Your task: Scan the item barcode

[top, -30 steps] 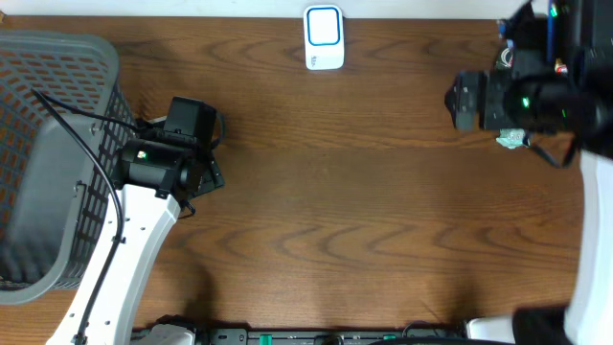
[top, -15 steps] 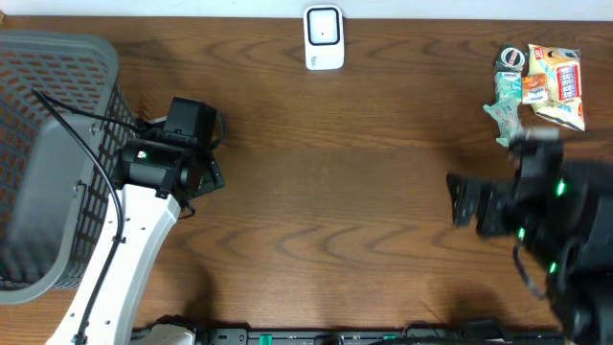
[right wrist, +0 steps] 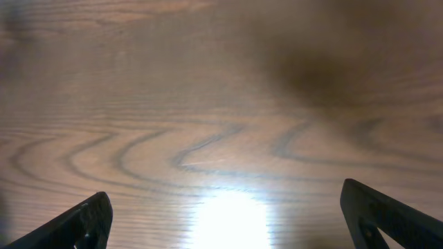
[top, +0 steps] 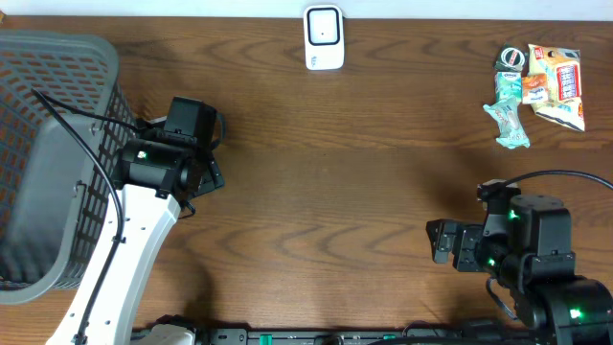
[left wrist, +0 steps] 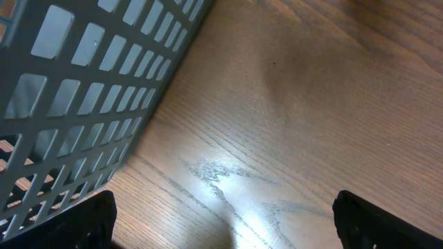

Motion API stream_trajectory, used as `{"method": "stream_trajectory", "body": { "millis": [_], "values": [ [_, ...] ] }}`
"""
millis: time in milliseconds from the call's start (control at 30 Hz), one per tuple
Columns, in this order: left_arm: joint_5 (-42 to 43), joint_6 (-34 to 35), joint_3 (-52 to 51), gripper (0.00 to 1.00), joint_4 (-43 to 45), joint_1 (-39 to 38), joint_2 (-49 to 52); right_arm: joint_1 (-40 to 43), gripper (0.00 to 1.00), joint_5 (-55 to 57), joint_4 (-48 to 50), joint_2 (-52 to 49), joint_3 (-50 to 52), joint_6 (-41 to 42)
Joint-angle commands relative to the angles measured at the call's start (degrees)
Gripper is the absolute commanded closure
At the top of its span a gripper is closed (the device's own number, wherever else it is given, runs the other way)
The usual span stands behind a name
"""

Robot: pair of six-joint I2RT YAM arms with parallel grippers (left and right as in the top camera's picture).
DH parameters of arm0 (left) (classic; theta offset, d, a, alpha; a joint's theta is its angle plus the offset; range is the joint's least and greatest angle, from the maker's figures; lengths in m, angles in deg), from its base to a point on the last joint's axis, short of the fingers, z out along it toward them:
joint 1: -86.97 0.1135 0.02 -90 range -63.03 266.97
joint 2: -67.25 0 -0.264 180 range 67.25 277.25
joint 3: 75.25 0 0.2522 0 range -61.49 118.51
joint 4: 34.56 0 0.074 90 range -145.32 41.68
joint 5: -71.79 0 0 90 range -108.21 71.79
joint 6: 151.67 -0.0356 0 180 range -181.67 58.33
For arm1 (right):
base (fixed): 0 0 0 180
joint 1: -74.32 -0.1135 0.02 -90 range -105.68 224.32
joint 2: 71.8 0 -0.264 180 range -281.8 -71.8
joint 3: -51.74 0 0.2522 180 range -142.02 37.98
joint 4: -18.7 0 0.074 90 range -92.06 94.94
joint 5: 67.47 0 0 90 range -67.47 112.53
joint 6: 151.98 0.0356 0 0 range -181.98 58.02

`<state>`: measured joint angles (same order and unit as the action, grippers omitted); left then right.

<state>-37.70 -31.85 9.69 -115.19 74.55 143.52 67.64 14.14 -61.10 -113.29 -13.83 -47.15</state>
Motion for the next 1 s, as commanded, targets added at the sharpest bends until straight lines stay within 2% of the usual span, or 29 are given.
{"method": "stream_trajectory", "body": {
  "millis": [0, 400, 667, 967],
  "values": [
    [-0.7, 0.3, 0.3, 0.02, -0.2, 0.3, -0.3, -0.2, 0.01, -2.4, -0.1, 0.2, 1.1, 4.9],
    [-0.7, 0.3, 0.3, 0.02, -0.2, 0.3, -0.3, -0.2, 0.01, 2.1, 2.1, 0.2, 1.3, 4.2],
    [-0.7, 0.3, 0.3, 0.02, -0.2, 0.3, -0.3, -0.1, 0.01, 2.2, 5.8, 1.4, 2.1, 0.3],
    [-0.7, 0.3, 0.3, 0.02, -0.2, 0.3, -0.3, 4.0, 0.01, 1.5, 14.8, 11.7, 11.5, -0.8]
  ]
}}
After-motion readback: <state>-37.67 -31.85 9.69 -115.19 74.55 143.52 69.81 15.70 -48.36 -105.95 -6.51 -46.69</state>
